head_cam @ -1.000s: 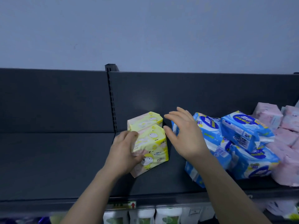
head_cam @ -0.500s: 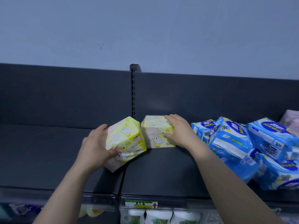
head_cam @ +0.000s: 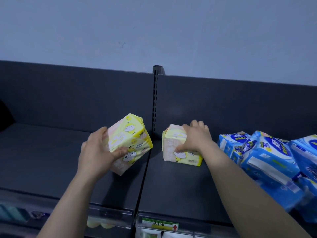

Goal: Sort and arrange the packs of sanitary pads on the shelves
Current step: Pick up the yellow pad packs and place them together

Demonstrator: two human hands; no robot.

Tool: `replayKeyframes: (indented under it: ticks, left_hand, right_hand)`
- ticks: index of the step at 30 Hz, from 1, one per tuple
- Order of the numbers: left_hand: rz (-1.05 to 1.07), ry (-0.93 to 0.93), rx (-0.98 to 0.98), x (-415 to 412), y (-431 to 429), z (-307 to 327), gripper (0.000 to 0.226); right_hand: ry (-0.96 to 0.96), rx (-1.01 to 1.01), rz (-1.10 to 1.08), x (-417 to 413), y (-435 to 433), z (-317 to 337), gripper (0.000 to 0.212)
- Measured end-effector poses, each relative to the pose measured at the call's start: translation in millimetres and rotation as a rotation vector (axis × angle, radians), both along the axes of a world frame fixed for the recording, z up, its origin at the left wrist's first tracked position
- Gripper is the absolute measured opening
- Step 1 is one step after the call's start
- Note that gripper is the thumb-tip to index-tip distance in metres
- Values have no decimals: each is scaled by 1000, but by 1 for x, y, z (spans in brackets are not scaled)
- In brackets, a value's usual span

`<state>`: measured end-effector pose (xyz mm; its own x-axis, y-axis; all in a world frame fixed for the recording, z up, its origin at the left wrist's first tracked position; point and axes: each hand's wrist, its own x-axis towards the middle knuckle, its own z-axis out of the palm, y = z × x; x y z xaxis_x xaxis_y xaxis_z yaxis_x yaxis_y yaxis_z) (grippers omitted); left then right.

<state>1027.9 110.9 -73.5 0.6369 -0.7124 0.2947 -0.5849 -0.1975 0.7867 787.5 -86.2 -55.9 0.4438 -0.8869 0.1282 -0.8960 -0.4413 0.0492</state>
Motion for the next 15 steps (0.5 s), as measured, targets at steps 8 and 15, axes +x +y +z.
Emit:
replayKeyframes:
  ticks: [8, 15]
  left_hand:
    - [32, -13, -18, -6, 5, -2, 89]
    - [-9, -15, -88, -13, 1, 2, 90]
  right_hand:
    - [-182, 116, -33, -7, 27, -2, 94]
    - [-354, 148, -45, -32, 90, 16, 96]
